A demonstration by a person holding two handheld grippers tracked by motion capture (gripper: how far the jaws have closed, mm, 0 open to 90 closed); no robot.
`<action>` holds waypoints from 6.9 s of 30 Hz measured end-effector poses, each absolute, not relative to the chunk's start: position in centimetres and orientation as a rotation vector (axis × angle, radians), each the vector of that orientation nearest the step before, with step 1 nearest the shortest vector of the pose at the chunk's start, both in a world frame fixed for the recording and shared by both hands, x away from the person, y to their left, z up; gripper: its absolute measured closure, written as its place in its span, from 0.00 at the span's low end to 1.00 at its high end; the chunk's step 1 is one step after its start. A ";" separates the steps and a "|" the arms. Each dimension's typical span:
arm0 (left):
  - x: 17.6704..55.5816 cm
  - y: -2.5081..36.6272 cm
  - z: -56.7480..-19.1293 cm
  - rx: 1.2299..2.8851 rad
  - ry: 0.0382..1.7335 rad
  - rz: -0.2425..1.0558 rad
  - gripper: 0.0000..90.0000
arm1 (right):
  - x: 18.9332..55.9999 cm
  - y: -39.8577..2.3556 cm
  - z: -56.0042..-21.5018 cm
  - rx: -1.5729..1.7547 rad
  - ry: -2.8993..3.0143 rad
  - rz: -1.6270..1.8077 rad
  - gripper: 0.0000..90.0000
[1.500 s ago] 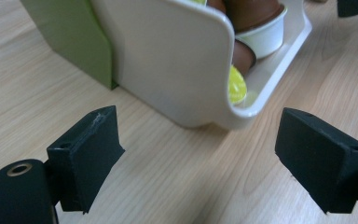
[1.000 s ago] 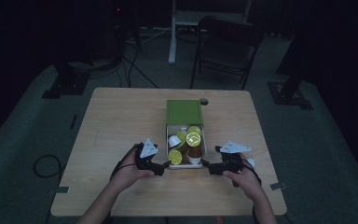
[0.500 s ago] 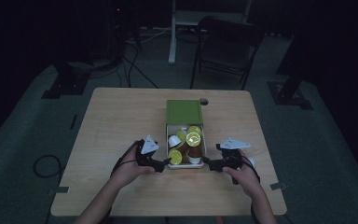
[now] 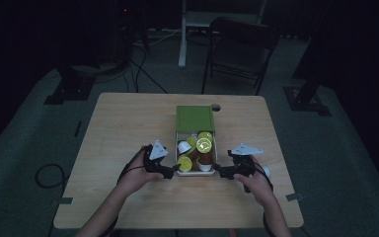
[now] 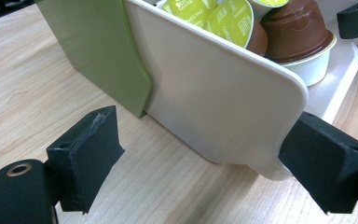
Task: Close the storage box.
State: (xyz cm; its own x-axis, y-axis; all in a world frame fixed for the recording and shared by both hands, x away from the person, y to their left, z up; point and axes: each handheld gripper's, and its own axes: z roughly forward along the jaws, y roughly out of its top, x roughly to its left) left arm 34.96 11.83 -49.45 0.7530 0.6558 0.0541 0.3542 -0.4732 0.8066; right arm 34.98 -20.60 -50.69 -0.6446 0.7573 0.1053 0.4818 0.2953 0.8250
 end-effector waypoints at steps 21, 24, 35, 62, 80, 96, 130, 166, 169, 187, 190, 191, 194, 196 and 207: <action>36.3 12.0 -49.1 2.119 0.774 0.465 0.16 | 36.1 -20.2 -50.6 1.143 2.263 1.256 0.13; 36.5 12.0 -49.2 2.114 0.779 0.457 0.16 | 36.3 -20.2 -50.5 1.141 2.263 1.250 0.13; 37.2 12.0 -49.1 2.115 0.785 0.498 0.16 | 37.1 -19.8 -50.4 1.137 2.269 1.232 0.13; 39.2 11.8 -48.8 2.083 0.817 0.484 0.16 | 39.4 -19.9 -50.2 1.231 2.193 1.242 0.13; 40.6 11.8 -48.8 2.077 0.840 0.508 0.16 | 40.8 -19.4 -50.3 1.272 2.152 1.229 0.13; 42.0 11.6 -48.8 2.074 0.850 0.537 0.14 | 41.9 -19.1 -50.4 1.321 2.108 1.219 0.13; 40.4 11.7 -48.4 2.035 0.832 0.507 0.17 | 41.2 -17.9 -50.7 1.339 2.095 1.213 0.12; 36.3 16.1 -49.0 1.994 0.930 0.592 0.16 | 37.6 -19.7 -50.8 1.345 2.074 1.156 0.12; 35.8 16.5 -49.2 1.994 0.935 0.589 0.16 | 37.1 -19.9 -50.9 1.345 2.077 1.150 0.12; 32.9 18.4 -51.7 2.005 0.990 0.561 0.16 | 34.2 -20.5 -53.0 1.341 2.132 1.118 0.12; 32.7 18.9 -51.9 2.008 1.008 0.562 0.16 | 33.7 -20.6 -53.5 1.341 2.155 1.112 0.12; 32.6 19.0 -52.0 2.009 1.012 0.561 0.16 | 33.6 -20.6 -53.6 1.344 2.161 1.106 0.12; 32.5 19.2 -52.1 2.020 1.018 0.564 0.16 | 33.3 -20.7 -53.9 1.348 2.173 1.100 0.12; 32.1 19.6 -52.3 2.034 1.026 0.561 0.16 | 32.8 -20.8 -54.2 1.339 2.197 1.082 0.12; 30.7 21.6 -52.5 2.038 1.081 0.582 0.16 | 31.0 -21.3 -54.6 1.310 2.237 1.044 0.12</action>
State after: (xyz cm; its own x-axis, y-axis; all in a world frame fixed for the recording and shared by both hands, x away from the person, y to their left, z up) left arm 30.67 21.63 -52.49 0.5411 0.8396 0.0473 0.5019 -0.3676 0.7829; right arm 31.02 -21.30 -54.62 -0.5142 0.8550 0.0679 0.6012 0.3028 0.7395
